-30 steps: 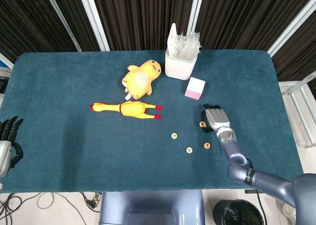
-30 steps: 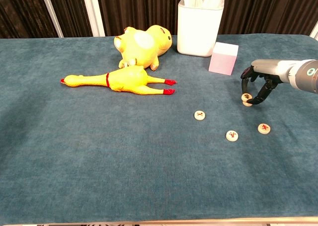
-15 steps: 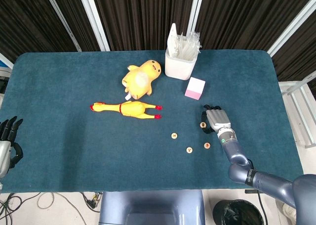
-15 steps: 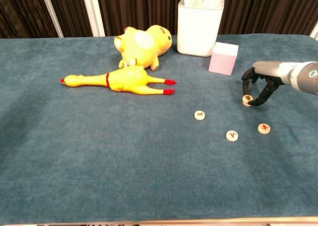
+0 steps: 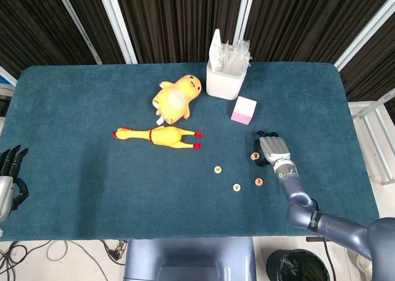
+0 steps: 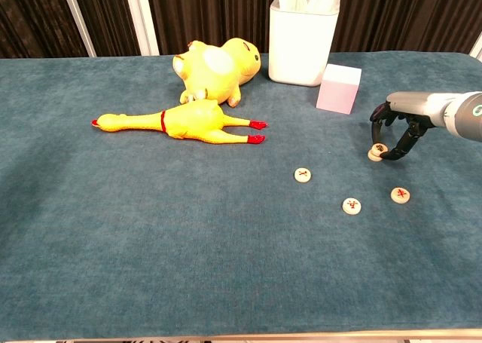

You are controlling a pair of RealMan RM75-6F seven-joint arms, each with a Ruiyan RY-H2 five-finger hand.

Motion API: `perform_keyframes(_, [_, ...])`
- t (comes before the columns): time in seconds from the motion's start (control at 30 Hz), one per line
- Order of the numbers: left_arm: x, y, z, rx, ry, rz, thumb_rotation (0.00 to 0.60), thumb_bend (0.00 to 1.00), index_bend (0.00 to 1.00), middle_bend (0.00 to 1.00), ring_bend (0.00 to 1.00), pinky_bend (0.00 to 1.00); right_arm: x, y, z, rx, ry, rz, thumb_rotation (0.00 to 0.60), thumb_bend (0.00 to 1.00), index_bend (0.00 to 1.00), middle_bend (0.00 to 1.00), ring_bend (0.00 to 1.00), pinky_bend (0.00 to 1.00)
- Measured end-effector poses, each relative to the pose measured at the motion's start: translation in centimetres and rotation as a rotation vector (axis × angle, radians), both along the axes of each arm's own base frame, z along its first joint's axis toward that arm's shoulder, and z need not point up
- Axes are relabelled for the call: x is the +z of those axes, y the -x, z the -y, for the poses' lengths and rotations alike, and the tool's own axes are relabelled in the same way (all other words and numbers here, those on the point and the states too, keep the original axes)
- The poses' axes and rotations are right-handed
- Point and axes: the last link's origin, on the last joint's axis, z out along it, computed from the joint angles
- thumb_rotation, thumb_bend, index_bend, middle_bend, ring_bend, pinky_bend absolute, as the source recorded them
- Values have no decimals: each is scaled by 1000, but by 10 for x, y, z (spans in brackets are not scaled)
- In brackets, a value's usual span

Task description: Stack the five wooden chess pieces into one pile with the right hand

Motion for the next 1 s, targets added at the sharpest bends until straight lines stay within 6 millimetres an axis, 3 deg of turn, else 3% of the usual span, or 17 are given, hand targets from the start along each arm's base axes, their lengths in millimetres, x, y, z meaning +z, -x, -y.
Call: perform_keyframes(1.0, [0,0,0,-1,5,6,600,824,92,0,0,10,-4,-6,2,5,-3,0,600,391,481,142,166,128])
